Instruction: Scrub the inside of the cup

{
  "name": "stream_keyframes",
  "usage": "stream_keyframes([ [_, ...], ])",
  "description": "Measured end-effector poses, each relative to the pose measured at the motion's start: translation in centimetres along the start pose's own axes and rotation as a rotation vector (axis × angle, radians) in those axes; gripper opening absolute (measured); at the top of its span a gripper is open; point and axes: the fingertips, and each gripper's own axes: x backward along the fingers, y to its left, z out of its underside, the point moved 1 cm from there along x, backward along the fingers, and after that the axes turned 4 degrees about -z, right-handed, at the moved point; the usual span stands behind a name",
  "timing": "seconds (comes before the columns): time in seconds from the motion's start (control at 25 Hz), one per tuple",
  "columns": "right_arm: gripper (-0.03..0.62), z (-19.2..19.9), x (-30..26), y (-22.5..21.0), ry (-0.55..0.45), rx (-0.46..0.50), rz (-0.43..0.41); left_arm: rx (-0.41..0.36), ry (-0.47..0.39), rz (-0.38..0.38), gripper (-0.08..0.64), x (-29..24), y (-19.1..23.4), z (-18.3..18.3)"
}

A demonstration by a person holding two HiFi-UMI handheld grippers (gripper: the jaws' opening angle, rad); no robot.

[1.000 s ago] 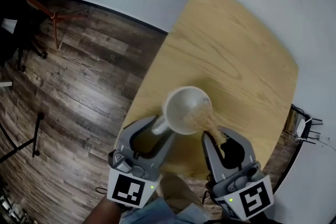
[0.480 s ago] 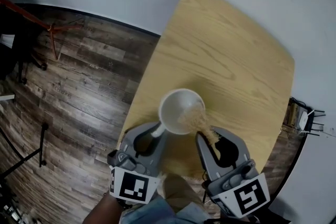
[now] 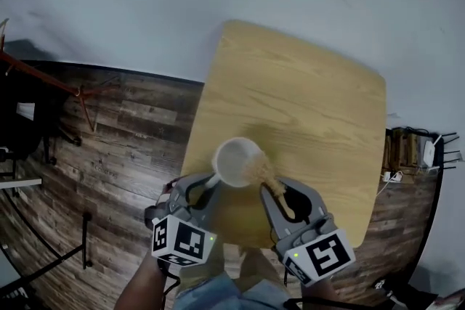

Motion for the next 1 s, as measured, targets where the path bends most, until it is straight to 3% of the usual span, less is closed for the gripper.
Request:
stream_keyframes([
  [0.36,0.066,0.6,1.2,-2.0,0.043,-0.035,0.015,-0.255,0.093,0.124,0.069,-1.2,0.2,-2.6],
  [0.56,0.064,1.1,0.0,-2.0,0.128,0.035,-0.029,-0.352,0.113,0.171,0.069,-1.6,0.4,-3.5],
  [0.8,0.063,2.1,-2.3,-2.0,0.217,0.076,-0.092,-0.418,0.103,0.206,0.069,-1.9,0.3,-4.2],
  [1.0,0.063,3.1,-5.0,-2.6,0.299,0.160,-0.094,-0.507,0.094,0.221,0.069,-1.9,0.6,-4.5],
])
